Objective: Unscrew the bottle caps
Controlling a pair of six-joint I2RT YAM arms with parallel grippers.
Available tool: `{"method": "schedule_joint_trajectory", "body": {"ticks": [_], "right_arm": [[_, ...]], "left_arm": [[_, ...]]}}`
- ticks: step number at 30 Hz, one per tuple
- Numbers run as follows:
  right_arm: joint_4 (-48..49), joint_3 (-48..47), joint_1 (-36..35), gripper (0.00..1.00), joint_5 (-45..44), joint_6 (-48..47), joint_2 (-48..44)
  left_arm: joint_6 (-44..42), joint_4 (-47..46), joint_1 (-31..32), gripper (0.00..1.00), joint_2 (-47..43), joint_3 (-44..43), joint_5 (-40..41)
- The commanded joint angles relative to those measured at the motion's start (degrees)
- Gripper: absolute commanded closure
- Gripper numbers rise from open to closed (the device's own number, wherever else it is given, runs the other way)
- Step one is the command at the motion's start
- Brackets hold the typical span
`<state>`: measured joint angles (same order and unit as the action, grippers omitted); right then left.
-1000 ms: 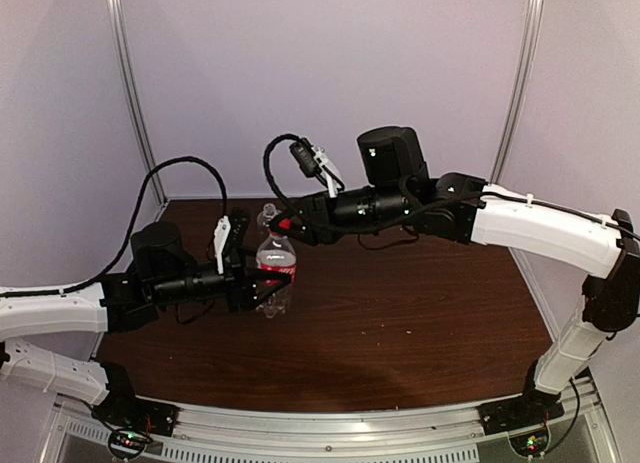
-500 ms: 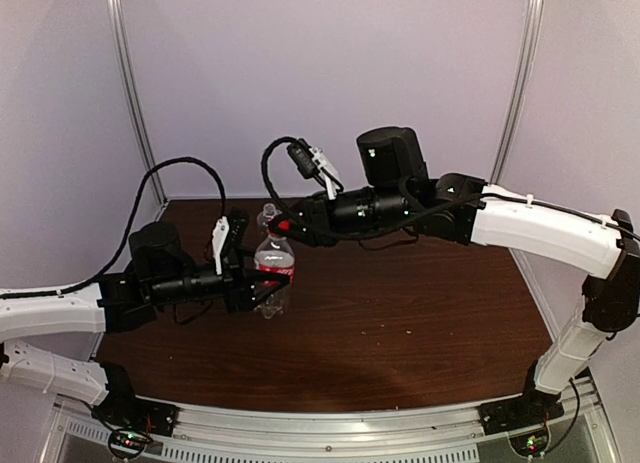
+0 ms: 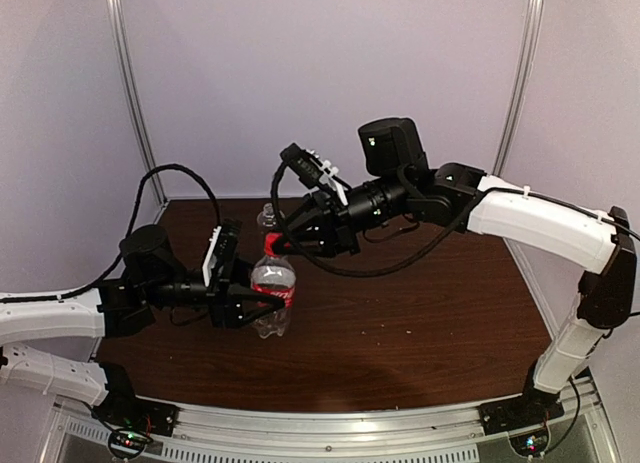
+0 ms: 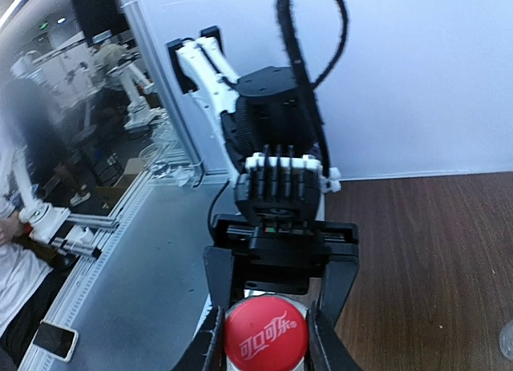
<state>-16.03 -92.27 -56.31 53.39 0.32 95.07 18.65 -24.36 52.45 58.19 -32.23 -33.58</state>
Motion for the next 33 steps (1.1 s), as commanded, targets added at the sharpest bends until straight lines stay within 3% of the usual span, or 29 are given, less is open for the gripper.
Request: {"method": "schedule_joint_trajectory", "body": {"ticks": [1,10,18,27,33], "right_arm": [[-8.5,-4.6,0.9,0.83,14.7,-12.3,4.2],[-8.0,-3.4,1.6,0.81,15.2,-12.5,4.2],[-1.0,1.3,1.6,0.72,2.6,-4.7,0.3],[0.3,3.5,1.4,0.37,-2.8,-0.3,-2.5],[-0.2,4.1,1.0,0.28,-7.8,3.2,-5.1]], "left_arm": [[3.0,-10.9,0.1,0.70,0.3,-0.2,-11.5],[3.6,-13.1,0.1,0.70,1.7,0.2,-12.4],[2.6,-12.0,0.1,0.70,2.2,0.2,-9.9],[1.5,-10.2,0.1,0.70,1.7,0.0,-5.6],[-0.4,-6.1,0.1,0.70,1.4,-1.3,-0.5]]}}
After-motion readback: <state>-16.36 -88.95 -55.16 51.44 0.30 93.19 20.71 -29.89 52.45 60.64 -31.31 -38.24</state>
